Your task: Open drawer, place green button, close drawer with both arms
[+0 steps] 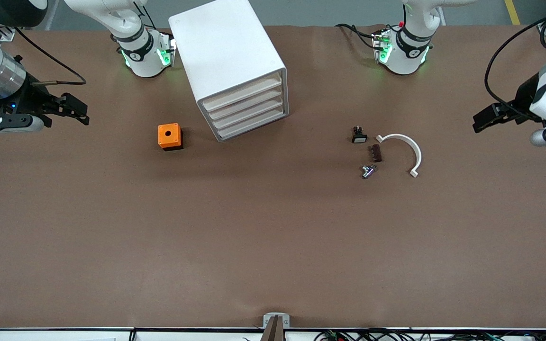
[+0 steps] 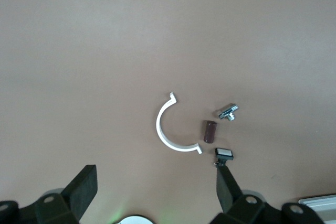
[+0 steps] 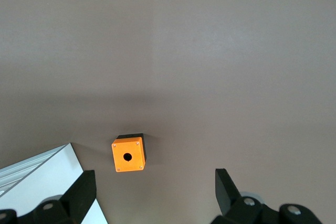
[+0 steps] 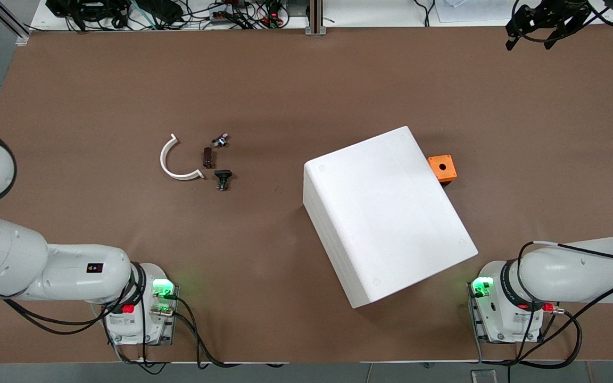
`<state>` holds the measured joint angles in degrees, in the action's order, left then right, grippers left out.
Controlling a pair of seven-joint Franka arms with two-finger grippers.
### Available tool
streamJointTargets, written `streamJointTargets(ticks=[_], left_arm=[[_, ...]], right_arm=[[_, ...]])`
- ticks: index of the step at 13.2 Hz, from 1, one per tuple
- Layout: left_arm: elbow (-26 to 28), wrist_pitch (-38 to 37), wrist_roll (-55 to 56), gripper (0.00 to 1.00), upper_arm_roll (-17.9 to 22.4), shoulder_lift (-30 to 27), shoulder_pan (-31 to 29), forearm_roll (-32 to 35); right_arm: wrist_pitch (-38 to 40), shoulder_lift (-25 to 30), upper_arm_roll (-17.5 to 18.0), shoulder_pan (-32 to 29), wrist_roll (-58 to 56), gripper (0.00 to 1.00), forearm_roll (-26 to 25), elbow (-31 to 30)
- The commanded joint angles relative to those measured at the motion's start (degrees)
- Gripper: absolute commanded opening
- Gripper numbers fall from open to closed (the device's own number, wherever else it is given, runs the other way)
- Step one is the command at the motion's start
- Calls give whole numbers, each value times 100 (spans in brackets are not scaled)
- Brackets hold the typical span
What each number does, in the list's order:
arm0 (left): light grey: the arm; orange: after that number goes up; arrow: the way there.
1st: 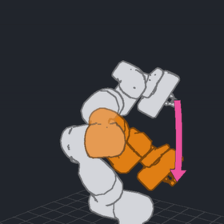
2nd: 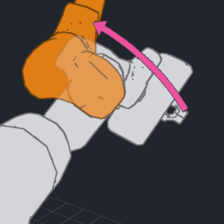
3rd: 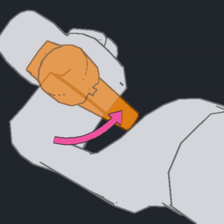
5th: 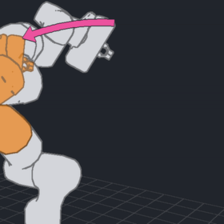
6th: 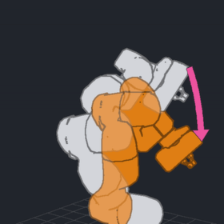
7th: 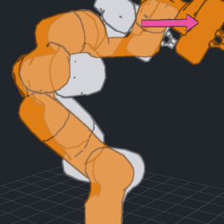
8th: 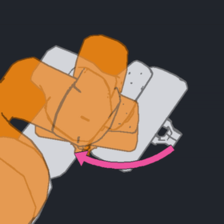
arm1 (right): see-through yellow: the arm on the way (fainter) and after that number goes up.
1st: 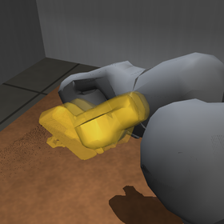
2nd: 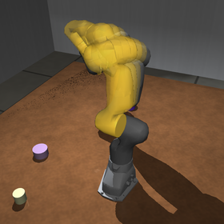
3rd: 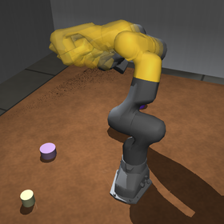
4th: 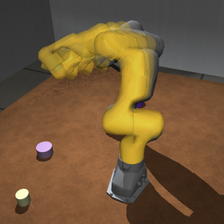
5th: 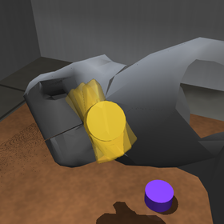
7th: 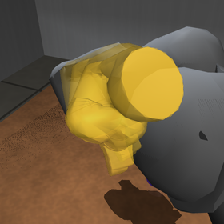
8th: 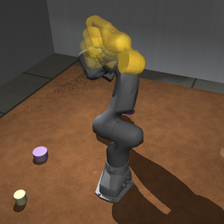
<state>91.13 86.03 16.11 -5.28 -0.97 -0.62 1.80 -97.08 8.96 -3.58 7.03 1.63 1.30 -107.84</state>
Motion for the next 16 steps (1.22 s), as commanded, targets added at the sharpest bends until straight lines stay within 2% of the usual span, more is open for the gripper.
streamJointTargets(ticks=[1, 3, 6, 8, 12, 14, 16], left_arm=[[572, 98, -205, 100, -105, -588, -281, -4], [791, 124, -538, 100, -114, -790, -465, -21], [853, 107, -443, 100, -132, -905, -475, -100], [1186, 194, -346, 100, -341, -1159, -466, -189], [855, 283, -319, 100, -448, -793, -431, -294], [451, 265, -328, 100, -439, -467, -422, -312], [379, 256, -328, 100, -491, -413, -352, -268]], right_arm=[[102, -17, -29, -34, 39, 100, -139, 105], [93, -26, -38, -149, 39, 100, -130, 166], [435, -17, -46, -175, 109, 100, -156, 351], [445, -26, -29, -429, 101, 100, -183, 500], [690, -26, -38, -439, 118, 100, -131, 667], [997, -43, -38, -448, 83, 100, -113, 999], [1217, -43, -47, -509, 74, 100, -113, 1343]])
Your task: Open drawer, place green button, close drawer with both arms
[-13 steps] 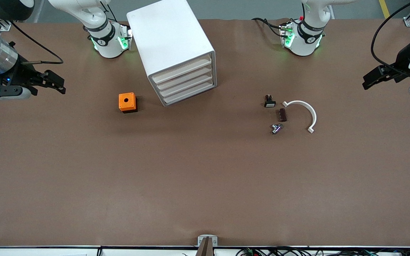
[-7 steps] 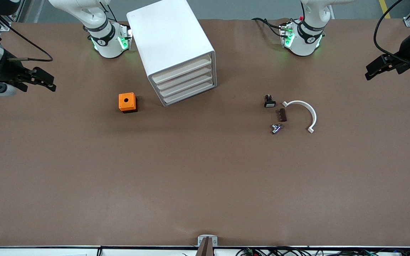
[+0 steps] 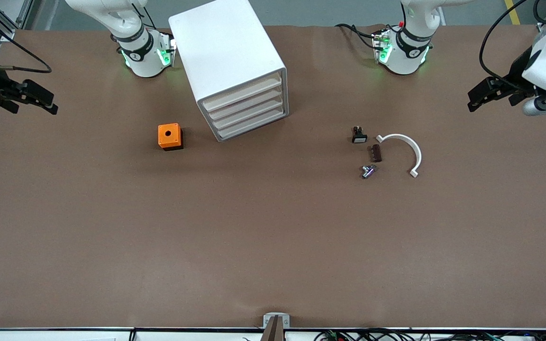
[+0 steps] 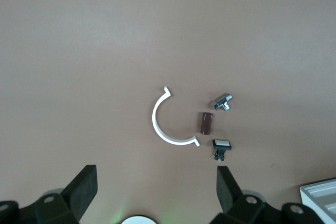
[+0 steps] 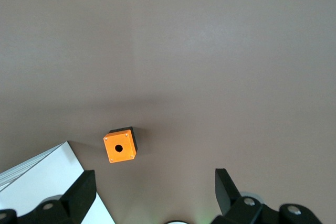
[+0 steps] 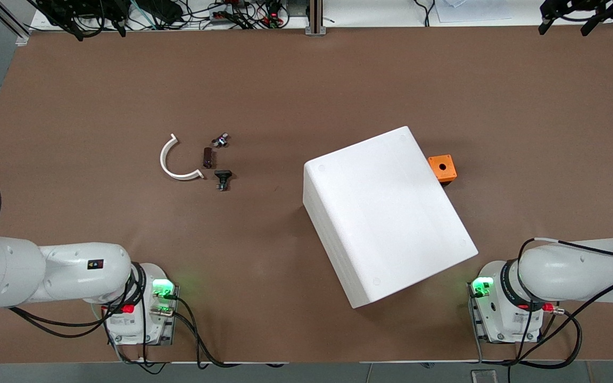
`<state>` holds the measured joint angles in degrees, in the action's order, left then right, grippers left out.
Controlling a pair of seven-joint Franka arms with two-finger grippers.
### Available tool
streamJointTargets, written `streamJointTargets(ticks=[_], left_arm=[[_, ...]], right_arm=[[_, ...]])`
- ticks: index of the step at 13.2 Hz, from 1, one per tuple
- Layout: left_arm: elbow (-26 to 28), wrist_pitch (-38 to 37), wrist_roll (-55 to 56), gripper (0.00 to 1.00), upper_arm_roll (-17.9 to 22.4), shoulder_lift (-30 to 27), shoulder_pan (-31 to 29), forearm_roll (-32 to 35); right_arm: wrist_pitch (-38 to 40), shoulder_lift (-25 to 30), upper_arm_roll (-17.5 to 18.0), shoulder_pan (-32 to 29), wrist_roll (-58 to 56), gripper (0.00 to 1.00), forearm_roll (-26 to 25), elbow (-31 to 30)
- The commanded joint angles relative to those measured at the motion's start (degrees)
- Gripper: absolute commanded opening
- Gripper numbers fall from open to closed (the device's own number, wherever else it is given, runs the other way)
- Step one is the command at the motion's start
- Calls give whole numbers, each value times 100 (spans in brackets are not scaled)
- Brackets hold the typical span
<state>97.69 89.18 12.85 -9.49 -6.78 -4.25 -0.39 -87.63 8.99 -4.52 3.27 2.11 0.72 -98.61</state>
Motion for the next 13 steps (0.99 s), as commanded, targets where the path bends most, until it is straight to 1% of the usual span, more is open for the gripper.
streamJointTargets(ticks=[1, 2, 4, 13], left_arm=[[-286, -67, 41, 100, -131, 159, 3, 4], [-277, -76, 94, 100, -141, 159, -32, 4], [-294, -146, 112, 100, -115, 142, -58, -5], [-374, -190, 86, 100, -71, 151, -85, -5]], right_arm=[[290, -64, 48, -168, 53, 100, -71, 465], [316, -73, 48, -221, 36, 100, -45, 483], [623, -73, 65, -239, 9, 100, -36, 623], [615, -160, 74, -204, 0, 100, -63, 720]])
